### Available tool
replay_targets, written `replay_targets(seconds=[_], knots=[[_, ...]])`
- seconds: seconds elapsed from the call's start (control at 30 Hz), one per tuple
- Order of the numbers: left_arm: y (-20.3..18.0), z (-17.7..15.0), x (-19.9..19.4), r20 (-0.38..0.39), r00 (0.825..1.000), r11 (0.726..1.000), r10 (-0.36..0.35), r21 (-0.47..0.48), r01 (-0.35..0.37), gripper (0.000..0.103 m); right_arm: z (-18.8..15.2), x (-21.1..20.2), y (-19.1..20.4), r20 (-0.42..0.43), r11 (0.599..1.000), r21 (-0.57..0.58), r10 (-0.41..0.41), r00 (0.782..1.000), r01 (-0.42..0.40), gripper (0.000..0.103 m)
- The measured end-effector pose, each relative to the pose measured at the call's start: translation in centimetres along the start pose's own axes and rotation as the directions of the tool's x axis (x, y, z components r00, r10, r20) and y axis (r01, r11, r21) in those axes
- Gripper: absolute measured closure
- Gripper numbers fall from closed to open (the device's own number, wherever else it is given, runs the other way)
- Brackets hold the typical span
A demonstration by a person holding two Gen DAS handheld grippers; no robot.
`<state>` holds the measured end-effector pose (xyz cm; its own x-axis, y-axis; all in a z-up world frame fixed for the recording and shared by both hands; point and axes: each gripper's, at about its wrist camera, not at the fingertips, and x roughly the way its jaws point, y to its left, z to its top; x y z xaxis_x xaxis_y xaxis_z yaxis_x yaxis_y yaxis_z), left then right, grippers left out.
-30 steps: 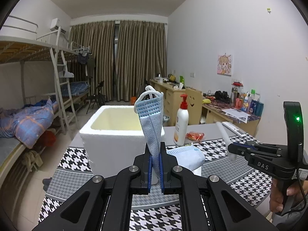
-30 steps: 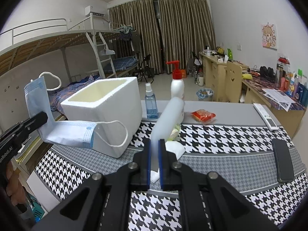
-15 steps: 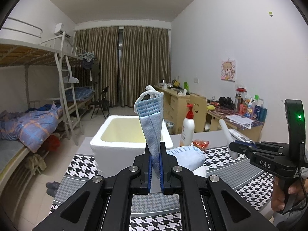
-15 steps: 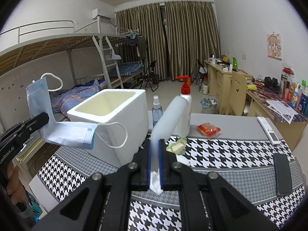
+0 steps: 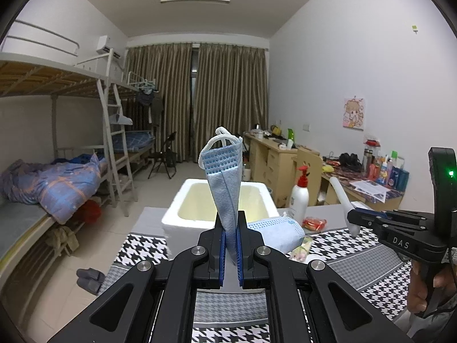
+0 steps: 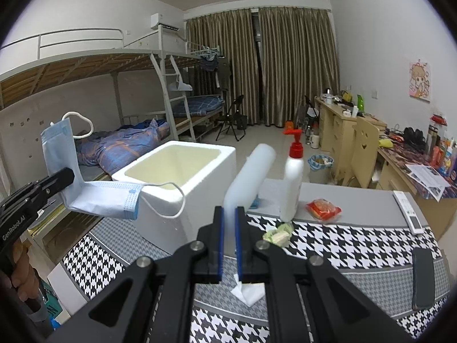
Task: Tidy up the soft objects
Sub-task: 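Carry the white roll into the foam box and open the right gripper while the left holds the mask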
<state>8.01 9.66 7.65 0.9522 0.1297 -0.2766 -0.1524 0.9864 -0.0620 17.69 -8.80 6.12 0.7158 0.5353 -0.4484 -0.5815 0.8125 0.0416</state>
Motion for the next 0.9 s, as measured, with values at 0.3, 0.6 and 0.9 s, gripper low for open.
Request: replay_targets(seconds=[0.3,0.6,0.9], knots=[[1.2,0.5,-0.1,0.002,0.998,0.998,0.058,-0.014,-0.058,0.097,1.4,1.7,1.6,-0.007,0.999,-0.046,0.029,1.000,-0.029,0.094],[3.5,0.5,-0.4,0.002,0.993,0.992,0.118,-0.046,-0.117,0.097,2.5,3.5,3.2,-0.017,0.995,-0.068,0.065,0.998,-0.066,0.094],[5.9,0.8,-1.6,0.029,0.985,0.982,0.170,-0.085,-0.167,0.097,3.4,4.8,5.3,-0.028,0.992,-0.090,0.092,0.995,-0.094,0.094]])
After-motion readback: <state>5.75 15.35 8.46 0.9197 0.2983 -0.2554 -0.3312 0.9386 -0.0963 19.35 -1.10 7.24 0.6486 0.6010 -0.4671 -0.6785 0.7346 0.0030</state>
